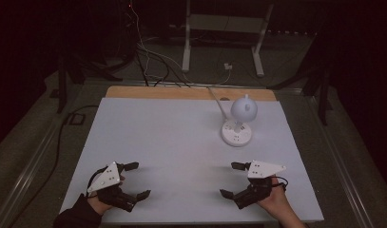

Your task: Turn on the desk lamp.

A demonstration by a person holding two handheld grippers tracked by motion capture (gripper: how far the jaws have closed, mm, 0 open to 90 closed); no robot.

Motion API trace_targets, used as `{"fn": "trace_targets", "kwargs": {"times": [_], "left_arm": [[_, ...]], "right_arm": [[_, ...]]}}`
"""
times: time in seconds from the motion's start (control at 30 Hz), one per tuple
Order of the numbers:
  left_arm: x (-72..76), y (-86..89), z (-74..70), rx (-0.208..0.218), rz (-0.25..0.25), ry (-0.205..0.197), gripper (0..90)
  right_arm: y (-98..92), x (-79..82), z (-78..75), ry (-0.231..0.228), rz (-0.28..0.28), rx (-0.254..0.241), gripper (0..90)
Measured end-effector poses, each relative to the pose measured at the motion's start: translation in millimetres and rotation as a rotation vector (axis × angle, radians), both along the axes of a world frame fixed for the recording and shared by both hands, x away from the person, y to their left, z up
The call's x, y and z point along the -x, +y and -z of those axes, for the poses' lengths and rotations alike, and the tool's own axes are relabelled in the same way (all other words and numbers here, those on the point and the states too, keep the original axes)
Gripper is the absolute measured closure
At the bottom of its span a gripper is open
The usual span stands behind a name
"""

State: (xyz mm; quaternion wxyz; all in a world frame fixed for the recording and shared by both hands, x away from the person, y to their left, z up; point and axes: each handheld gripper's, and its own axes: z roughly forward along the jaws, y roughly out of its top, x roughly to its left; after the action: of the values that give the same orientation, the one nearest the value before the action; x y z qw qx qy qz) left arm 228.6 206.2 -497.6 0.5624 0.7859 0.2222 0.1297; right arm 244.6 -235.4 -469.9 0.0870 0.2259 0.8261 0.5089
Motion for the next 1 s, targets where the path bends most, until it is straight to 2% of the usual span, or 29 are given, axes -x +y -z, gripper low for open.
{"fn": "trace_targets", "kwargs": {"times": [0.33,0.67,1.0], "left_arm": [[0.4,-0.3,0.1,-0.002,0.001,0.0,0.4],[0.8,-0.6,0.2,-0.003,0.006,0.002,0.4],[0.5,-0.4,-0.1,0.002,0.006,0.002,0.4]], "right_arm": [[-6.2,-10.4,-17.2,-0.044,0.028,-0.014,0.0],[-20.0,-22.5,-37.2,-0.085,0.073,-0.042,0.0],[-32.3,-34.0,-46.2,-0.088,0.112,-0.052,0.0]]}}
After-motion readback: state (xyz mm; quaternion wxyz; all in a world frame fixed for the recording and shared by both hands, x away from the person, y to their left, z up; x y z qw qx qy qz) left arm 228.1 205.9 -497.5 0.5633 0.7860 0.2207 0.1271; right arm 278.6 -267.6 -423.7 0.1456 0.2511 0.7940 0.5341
